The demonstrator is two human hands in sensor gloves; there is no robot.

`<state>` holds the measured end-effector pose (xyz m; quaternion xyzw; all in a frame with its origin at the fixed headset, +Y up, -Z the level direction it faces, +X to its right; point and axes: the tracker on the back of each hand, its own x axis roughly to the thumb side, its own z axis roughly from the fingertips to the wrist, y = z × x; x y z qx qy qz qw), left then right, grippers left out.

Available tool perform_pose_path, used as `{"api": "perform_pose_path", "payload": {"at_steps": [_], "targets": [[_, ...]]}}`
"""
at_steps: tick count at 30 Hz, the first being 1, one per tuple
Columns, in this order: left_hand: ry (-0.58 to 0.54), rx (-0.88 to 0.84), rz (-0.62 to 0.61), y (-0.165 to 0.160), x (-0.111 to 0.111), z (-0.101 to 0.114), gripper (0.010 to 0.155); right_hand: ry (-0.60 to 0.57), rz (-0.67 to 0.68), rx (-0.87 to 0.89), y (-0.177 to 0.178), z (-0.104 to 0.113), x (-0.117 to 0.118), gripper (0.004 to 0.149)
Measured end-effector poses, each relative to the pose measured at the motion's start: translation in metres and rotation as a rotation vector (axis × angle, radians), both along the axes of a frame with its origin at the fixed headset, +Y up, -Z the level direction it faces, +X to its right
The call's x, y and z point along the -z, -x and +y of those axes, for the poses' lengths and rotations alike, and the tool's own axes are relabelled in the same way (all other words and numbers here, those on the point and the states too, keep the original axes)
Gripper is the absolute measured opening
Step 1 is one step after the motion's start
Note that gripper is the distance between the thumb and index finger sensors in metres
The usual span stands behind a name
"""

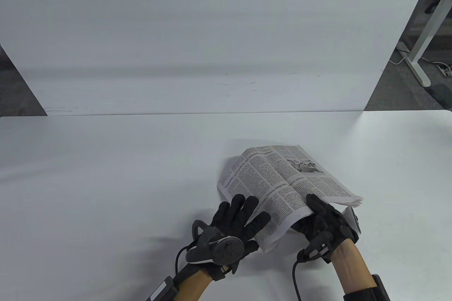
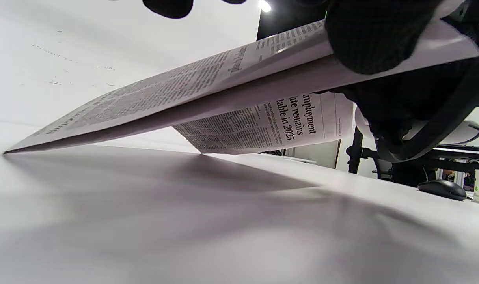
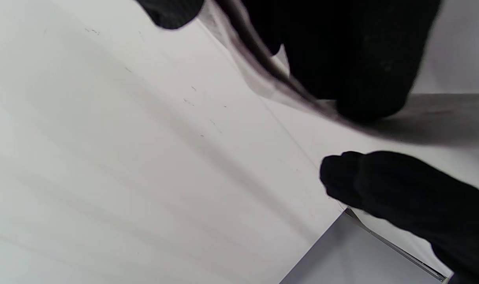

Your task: Unfold folded newspaper and lay flat

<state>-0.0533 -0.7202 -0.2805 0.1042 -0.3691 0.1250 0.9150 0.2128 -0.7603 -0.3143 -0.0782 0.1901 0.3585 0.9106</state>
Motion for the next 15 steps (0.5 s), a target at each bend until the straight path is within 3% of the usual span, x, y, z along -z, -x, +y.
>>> {"api": "perform_pose_path", "payload": {"at_steps": [10,12,15], "targets": [[-0.082,-0.224,0.070,0.012,0.002,0.006,0.048,-0.003,0.047,-0.008,0.002,-0.002,0.001,0.062],[-0.032,-0.297,0.103,0.018,0.005,0.008,0.044,-0.024,0.090,-0.037,0.003,-0.002,0.002,0.066],[0.066,-0.412,0.173,0.029,0.010,0.012,0.042,-0.110,0.187,-0.069,0.004,0.001,0.005,0.085]]}}
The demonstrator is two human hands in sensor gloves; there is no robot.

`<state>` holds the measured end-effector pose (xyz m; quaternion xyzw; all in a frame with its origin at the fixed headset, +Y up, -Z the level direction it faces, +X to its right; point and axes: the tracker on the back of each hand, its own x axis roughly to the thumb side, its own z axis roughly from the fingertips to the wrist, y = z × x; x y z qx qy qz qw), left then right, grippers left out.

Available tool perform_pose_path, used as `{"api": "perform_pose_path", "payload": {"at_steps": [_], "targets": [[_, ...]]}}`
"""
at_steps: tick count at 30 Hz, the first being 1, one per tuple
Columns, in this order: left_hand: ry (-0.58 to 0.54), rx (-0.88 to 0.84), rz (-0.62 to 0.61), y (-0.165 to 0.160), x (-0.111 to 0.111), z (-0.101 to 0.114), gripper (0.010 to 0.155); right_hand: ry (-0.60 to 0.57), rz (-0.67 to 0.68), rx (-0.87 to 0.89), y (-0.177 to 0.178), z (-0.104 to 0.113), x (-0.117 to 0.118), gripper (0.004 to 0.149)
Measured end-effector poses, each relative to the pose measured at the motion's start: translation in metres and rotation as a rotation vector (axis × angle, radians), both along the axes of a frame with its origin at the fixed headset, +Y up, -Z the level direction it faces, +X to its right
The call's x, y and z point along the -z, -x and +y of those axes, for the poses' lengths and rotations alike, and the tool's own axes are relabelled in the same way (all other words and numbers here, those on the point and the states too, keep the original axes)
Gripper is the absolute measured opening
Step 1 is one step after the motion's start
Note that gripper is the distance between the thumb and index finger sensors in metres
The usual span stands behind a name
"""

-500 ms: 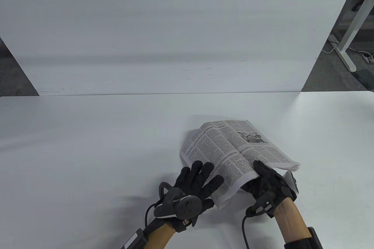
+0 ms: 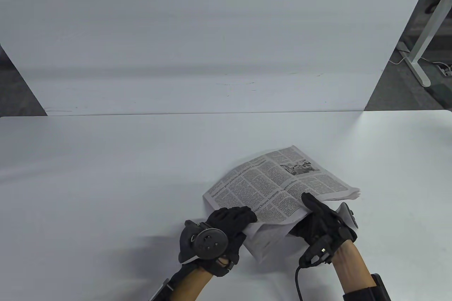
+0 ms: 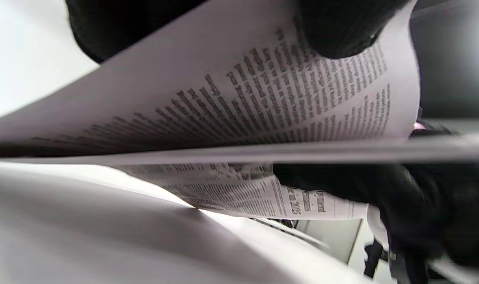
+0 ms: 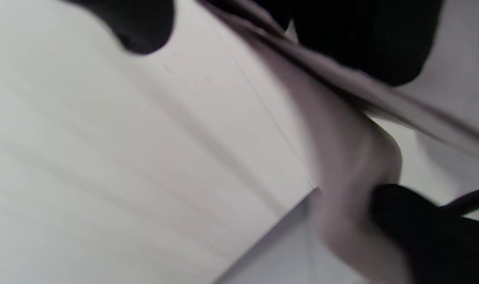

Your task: Unfold folded newspaper and lay flat

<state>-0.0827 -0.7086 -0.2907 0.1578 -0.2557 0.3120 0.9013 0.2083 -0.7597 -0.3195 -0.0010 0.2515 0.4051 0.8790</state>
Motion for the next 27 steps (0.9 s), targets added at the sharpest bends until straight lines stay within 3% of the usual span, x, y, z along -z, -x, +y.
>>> {"api": "perform_pose_path", "payload": {"at_steps": [7,12,17,22,27], "targets": [[0.281,-0.332,0.129,0.033,0.015,-0.007,0.041,-0.154,0.124,-0.076,-0.003,0.003,0.006,0.104],[0.448,-0.508,-0.012,0.046,0.027,-0.012,0.042,-0.137,0.123,-0.129,-0.006,0.002,0.007,0.102],[0.498,-0.694,-0.030,0.063,0.033,-0.014,0.042,-0.020,0.054,-0.210,-0.011,-0.004,0.005,0.081],[0.509,-0.930,0.042,0.099,0.039,-0.016,0.043,0.025,-0.023,-0.325,-0.027,-0.013,0.008,0.066],[0.462,-1.056,0.266,0.149,0.040,-0.024,0.045,0.023,-0.072,-0.339,-0.056,-0.022,0.015,0.059]]}}
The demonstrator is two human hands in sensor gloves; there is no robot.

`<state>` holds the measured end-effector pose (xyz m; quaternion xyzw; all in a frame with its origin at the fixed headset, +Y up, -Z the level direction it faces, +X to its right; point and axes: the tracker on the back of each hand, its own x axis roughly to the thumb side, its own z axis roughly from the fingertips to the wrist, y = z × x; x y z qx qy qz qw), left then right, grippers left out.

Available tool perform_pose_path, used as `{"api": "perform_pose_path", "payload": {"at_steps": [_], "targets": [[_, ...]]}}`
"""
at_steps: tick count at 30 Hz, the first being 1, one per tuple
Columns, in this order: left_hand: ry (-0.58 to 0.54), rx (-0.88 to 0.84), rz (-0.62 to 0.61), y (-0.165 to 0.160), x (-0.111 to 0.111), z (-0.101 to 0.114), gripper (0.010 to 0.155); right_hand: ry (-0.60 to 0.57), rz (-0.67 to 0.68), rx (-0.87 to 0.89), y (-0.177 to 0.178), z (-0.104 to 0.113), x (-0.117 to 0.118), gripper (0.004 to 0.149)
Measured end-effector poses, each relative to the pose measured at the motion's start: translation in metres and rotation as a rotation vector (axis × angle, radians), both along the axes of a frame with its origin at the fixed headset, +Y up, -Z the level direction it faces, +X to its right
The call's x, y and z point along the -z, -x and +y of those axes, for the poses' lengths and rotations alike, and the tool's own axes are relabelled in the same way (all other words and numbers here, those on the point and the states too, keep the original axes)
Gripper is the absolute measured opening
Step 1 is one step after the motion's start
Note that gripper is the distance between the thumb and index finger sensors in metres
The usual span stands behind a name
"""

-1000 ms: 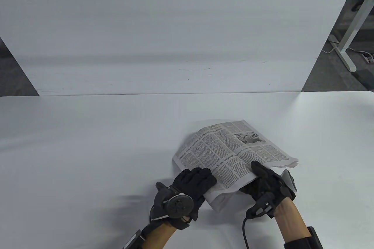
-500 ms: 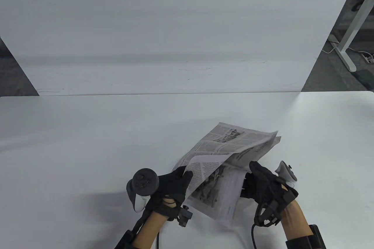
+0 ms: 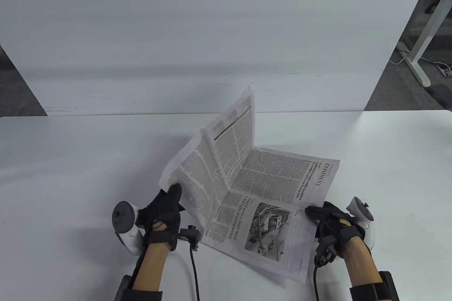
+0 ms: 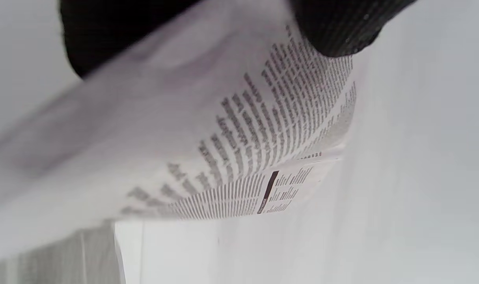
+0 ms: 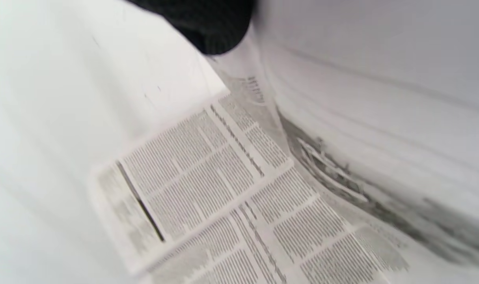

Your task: Unfold folded newspaper and lay flat

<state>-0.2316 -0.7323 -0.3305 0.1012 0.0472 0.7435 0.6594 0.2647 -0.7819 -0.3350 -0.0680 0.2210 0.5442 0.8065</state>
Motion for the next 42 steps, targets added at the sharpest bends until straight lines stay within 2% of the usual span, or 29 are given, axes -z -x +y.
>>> {"api": "perform_pose_path", "payload": {"at_steps": [7,9,11,14,17,21,24,28,36,39,42], "targets": [[0.285,0.033,0.268,0.055,-0.011,-0.024,0.045,0.032,-0.089,0.070,-0.037,-0.011,0.001,0.054],[0.344,0.006,0.273,0.061,-0.011,-0.033,0.044,0.046,-0.096,0.127,-0.042,-0.014,0.001,0.055],[0.346,-0.017,0.230,0.061,-0.010,-0.038,0.045,0.046,-0.094,0.140,-0.041,-0.014,0.001,0.055],[0.327,-0.060,0.264,0.060,-0.011,-0.034,0.045,0.042,-0.088,0.173,-0.038,-0.012,0.000,0.055],[0.315,-0.084,0.230,0.058,-0.011,-0.034,0.049,0.034,-0.089,0.224,-0.034,-0.008,0.000,0.055],[0.343,-0.132,0.125,0.042,-0.007,-0.043,0.056,0.028,-0.104,0.249,-0.031,-0.007,0.000,0.055],[0.396,-0.058,0.013,0.017,-0.002,-0.054,0.061,0.032,-0.111,0.255,-0.025,-0.005,-0.002,0.055],[0.428,-0.071,-0.113,-0.014,0.000,-0.063,0.065,0.025,-0.130,0.293,-0.017,-0.002,-0.002,0.056],[0.398,-0.079,-0.306,-0.064,-0.004,-0.062,0.066,0.026,-0.118,0.255,0.001,0.002,-0.004,0.056],[0.392,-0.011,-0.297,-0.072,-0.007,-0.058,0.066,0.031,-0.107,0.221,0.012,0.003,-0.006,0.057],[0.384,-0.015,-0.255,-0.072,-0.008,-0.056,0.063,0.034,-0.093,0.213,0.019,0.005,-0.007,0.058]]}}
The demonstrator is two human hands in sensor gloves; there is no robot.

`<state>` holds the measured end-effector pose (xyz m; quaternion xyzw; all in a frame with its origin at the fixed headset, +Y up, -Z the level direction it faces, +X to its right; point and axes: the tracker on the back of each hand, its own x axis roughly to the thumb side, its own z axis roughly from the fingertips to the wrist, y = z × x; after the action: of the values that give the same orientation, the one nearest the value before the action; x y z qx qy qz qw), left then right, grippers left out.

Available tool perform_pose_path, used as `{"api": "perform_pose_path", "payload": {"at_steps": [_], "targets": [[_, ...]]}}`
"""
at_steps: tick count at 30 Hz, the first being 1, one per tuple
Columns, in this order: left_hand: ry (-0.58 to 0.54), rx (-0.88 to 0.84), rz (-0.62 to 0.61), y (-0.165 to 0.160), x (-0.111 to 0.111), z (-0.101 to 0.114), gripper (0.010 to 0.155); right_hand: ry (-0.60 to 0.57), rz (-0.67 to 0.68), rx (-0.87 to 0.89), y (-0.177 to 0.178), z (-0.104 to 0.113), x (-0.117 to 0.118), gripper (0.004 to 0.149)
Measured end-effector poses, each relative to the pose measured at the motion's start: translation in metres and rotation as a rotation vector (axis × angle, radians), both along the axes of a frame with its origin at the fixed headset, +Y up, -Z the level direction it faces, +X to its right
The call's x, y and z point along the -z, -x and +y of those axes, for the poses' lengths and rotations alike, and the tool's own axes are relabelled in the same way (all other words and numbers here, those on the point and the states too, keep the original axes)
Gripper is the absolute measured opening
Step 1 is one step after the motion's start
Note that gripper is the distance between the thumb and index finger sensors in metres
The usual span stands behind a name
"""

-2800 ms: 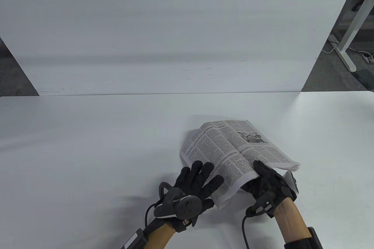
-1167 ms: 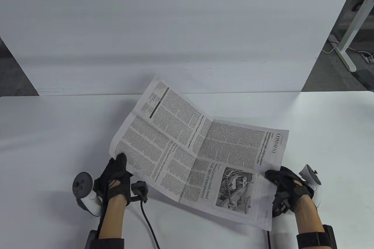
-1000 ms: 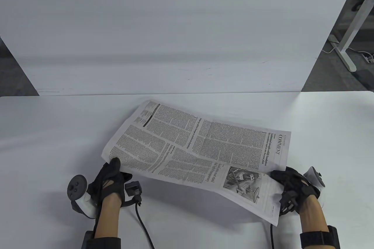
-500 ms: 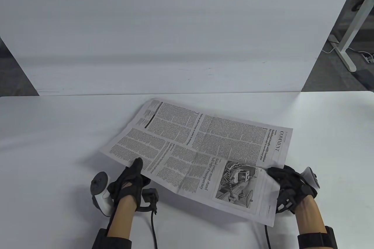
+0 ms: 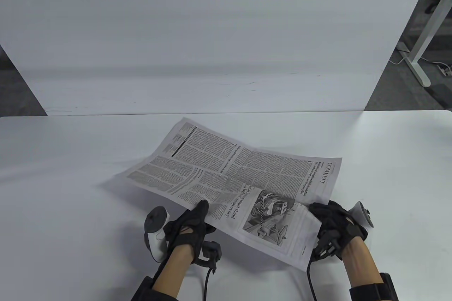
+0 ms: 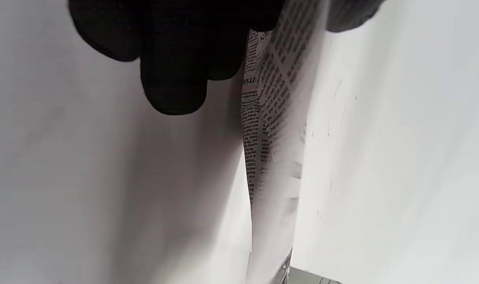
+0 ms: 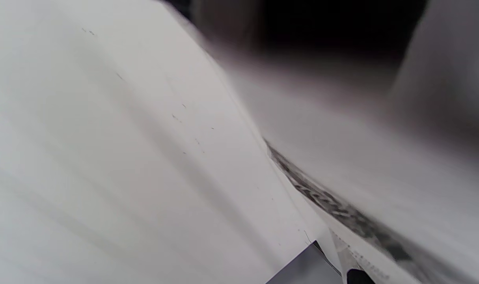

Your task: Unfold folded newspaper and lay flat

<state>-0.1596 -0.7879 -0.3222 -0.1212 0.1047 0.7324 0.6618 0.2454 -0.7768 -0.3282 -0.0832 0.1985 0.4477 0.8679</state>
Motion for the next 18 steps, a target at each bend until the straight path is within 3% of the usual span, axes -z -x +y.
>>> {"api": "perform_pose_path", "payload": {"at_steps": [10,12,18], "targets": [[-0.004,0.121,0.094,0.026,0.006,0.006,0.056,-0.003,0.005,-0.186,-0.007,0.003,0.001,0.065],[-0.021,0.150,0.122,0.034,0.005,0.012,0.056,0.043,-0.084,-0.352,-0.020,0.008,-0.004,0.065],[-0.092,0.272,0.189,0.060,0.007,0.031,0.056,0.019,-0.336,-0.693,-0.051,0.031,-0.013,0.064]]}}
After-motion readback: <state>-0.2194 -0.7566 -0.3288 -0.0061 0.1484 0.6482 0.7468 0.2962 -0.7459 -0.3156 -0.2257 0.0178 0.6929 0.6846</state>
